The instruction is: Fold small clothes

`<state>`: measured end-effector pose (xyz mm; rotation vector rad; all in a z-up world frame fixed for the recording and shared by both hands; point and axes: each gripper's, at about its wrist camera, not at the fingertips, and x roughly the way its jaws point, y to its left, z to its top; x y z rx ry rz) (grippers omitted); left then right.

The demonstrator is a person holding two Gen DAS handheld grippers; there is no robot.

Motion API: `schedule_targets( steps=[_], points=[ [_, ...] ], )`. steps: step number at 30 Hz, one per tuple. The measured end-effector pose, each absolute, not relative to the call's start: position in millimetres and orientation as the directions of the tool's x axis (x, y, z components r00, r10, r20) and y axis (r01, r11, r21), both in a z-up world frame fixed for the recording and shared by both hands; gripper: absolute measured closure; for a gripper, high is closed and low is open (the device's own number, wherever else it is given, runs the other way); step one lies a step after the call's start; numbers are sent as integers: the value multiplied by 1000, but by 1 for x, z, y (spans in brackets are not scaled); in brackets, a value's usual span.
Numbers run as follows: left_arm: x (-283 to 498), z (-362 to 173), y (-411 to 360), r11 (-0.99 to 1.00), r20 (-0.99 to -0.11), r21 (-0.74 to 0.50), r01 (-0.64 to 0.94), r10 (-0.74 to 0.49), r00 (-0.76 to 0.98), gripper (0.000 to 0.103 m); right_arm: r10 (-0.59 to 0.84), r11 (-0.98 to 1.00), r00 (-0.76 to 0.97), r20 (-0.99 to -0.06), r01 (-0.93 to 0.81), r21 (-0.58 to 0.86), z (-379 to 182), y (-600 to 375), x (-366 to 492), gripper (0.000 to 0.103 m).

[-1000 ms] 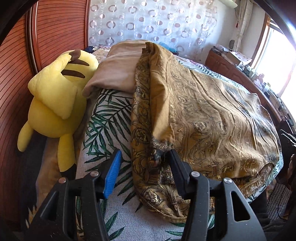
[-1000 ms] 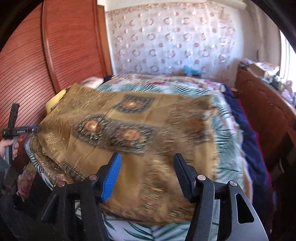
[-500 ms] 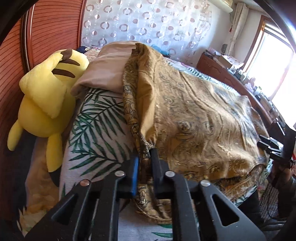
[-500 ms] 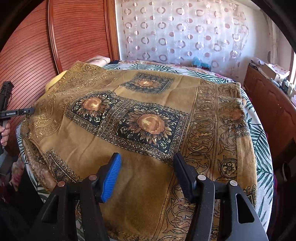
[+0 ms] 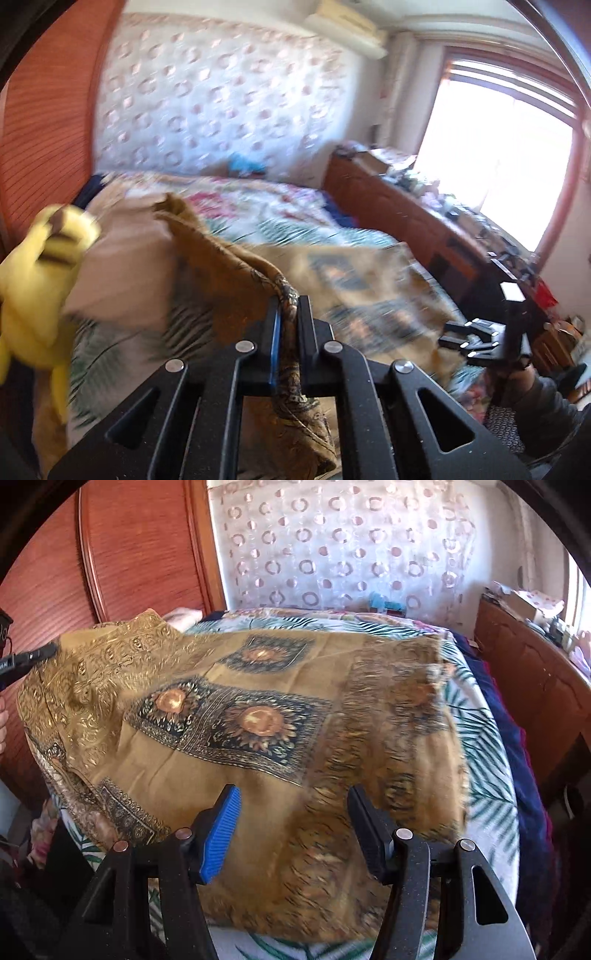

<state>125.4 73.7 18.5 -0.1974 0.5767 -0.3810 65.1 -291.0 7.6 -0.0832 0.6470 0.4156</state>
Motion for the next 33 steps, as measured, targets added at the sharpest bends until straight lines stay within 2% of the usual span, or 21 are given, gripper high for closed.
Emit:
schedule_targets(
  steps=[9,17,23,31,33],
  points=[
    [162,57,-36,799,-433,-303,520,-601,671,95,331,937,745,-579,-332,108,11,-331,38,41],
    [181,94,-128,696,-431,-252,672,-702,567,95,303,951,776,-554,-285,121,18,-349,19,41],
    [181,92,-172,644,-480,-225,731,-726,492,95,276,959,793,-542,-262,105,23,-353,5,41],
    [169,57,-186,665,-586,-184,724,-666,462,94,267,963,802,-534,-241,120,17,-361,-6,41],
    [166,48,-178,684,-603,-182,707,-645,469,86,269,963,799,-537,-243,121,18,-360,-6,41]
  ],
)
